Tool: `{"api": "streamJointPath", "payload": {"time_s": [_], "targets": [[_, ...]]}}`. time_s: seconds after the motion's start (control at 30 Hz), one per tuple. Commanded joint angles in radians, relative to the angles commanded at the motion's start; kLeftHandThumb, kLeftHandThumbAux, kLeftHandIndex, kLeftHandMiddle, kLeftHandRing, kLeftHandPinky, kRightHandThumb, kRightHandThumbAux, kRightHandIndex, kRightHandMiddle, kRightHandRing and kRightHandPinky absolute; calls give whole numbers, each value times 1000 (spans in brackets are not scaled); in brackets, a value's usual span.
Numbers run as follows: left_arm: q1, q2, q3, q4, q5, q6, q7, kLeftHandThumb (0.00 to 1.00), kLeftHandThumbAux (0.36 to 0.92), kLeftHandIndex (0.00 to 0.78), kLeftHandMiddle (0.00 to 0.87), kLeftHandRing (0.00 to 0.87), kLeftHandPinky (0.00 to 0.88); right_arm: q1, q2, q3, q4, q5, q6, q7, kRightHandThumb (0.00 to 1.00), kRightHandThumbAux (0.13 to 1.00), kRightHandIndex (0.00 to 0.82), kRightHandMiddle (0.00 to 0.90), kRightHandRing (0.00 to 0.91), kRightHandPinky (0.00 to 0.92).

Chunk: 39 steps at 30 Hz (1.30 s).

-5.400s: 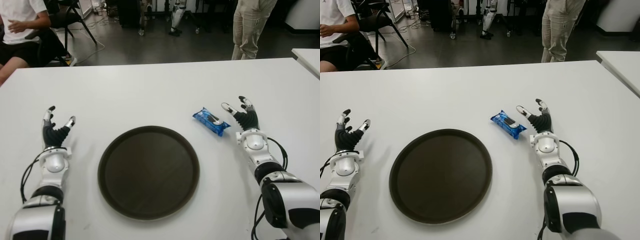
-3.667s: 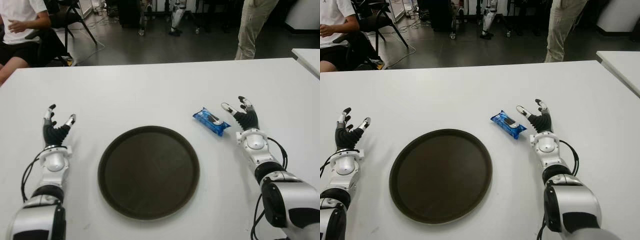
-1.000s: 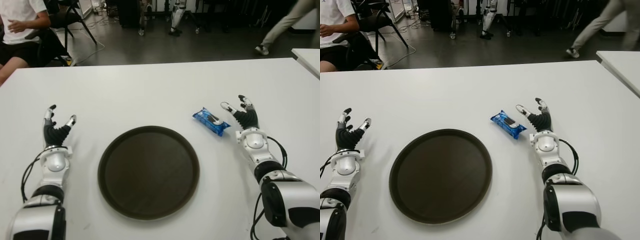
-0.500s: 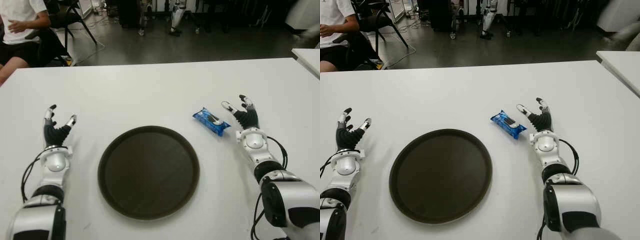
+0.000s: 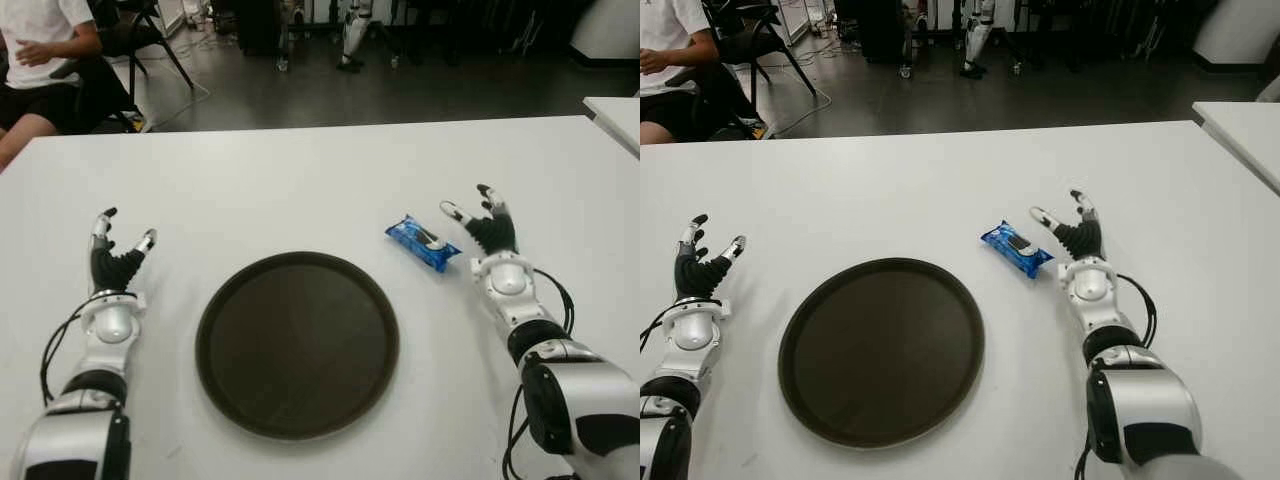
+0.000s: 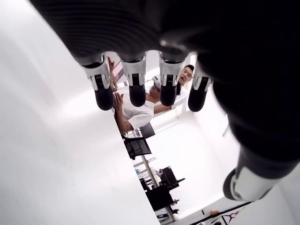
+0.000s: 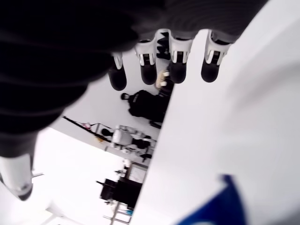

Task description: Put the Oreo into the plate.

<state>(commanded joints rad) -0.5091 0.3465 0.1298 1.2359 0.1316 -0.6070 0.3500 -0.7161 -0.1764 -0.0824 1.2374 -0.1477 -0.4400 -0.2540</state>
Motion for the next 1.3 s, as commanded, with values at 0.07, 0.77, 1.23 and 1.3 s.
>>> {"api": "streamJointPath", "payload": {"time_s": [0.07, 0.77, 1.23, 1.3], "targets": [[-2, -1, 3, 2, -3, 3, -3, 0, 649, 2, 12, 0, 0, 2, -1, 6, -14, -5, -9, -7, 0, 568, 55, 9, 0, 0], [-1, -15, 4, 1, -2, 8, 18, 0, 669, 22, 22, 0, 0, 13, -33, 79, -73, -52, 6, -10, 0, 652, 38, 37, 15, 0], [-5, -14, -16, -4, 23, 12, 40, 0, 650, 4, 4, 0, 0, 16, -38, 92, -105, -50, 17, 7, 0, 675, 31, 48, 26, 18], [-5, -14, -19, -6, 25, 10, 43, 0, 641, 2, 2, 0, 0, 20, -39, 99, -120, -60, 21, 2, 0, 673, 32, 46, 27, 19]]}}
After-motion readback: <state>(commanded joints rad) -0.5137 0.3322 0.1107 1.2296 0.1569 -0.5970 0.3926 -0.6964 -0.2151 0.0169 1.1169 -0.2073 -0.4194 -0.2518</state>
